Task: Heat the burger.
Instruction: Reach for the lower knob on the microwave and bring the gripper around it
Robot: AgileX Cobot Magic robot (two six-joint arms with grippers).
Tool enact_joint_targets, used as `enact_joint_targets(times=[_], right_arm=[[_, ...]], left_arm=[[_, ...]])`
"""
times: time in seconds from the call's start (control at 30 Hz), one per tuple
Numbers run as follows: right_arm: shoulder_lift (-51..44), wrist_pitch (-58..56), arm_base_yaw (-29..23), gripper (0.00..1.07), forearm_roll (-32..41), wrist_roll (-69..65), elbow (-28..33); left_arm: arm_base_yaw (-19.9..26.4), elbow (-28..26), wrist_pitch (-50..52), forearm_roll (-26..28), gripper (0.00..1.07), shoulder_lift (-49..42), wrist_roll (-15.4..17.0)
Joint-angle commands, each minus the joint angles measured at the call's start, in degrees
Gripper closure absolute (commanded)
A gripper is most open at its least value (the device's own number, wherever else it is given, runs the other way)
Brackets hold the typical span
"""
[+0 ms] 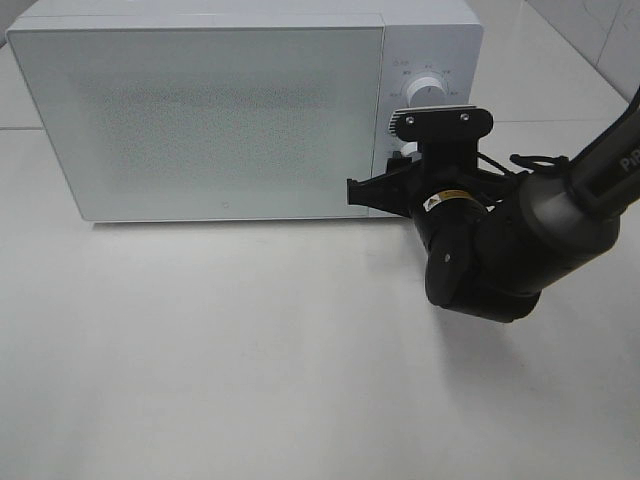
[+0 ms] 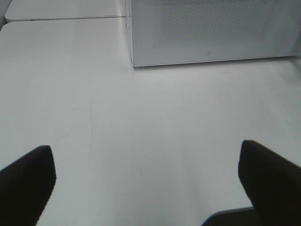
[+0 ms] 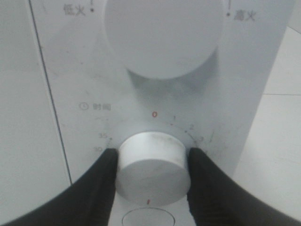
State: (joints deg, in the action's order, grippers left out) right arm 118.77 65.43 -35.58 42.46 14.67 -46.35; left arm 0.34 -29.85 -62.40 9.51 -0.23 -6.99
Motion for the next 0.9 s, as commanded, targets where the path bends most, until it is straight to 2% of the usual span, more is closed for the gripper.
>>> enact_joint_targets(times=[0.03, 0.07, 0.1, 0.2, 0.47, 0.57, 0.63, 0.67, 0.8, 0.83, 0.9], right_arm=[[0.1, 1.3, 0.6, 0.90, -2.2, 1.4, -1.3], [0.1, 1.3, 0.6, 0.90, -2.2, 1.4, -1.3], [0.1, 1.3, 0.6, 0.96, -2.2, 1.4, -1.3], [0.1, 1.9, 0.6, 1.01, -2.3, 1.4, -1.3], [0.1, 2.6, 0.6, 1.02, -2.8, 0.6, -1.3], [0.1, 2.8, 0.6, 1.01, -3.4, -4.1, -1.3], [0.1, 2.8, 0.6, 1.01, -3.7, -13.8, -1.3], [0.1, 2.8, 0.6, 1.01, -3.7, -13.8, -1.3], [0.1, 2.8, 0.6, 1.01, -9.3, -29.8, -1.3], [0.1, 2.8, 0.6, 1.01, -9.3, -29.8, -1.3], [0.1, 1.9, 0.6, 1.01, -12.3, -43.9, -1.3]], left_arm=[[0.1, 0.2, 0.8, 0.2, 0.09, -0.9, 0.3], [0.1, 0.2, 0.8, 0.2, 0.09, -0.9, 0.3], [0.1, 0.2, 0.8, 0.2, 0.09, -0.9, 0.3], [0.1, 0.2, 0.8, 0.2, 0.09, -0.9, 0.3], [0.1, 0.2, 0.8, 0.2, 0.09, -0.9, 0.3], [0.1, 0.2, 0.8, 0.2, 0.09, -0.9, 0.3], [0.1, 0.2, 0.8, 0.2, 0.09, -0.9, 0.3], [0.1, 0.2, 0.8, 0.2, 0.09, -0.9, 0.3], [0.1, 0.2, 0.8, 0.2, 0.09, -0.9, 0.3], [0.1, 0.2, 0.8, 0.2, 0.09, -0.9, 0.3], [0.1, 0.2, 0.8, 0.2, 0.09, -0.9, 0.3]])
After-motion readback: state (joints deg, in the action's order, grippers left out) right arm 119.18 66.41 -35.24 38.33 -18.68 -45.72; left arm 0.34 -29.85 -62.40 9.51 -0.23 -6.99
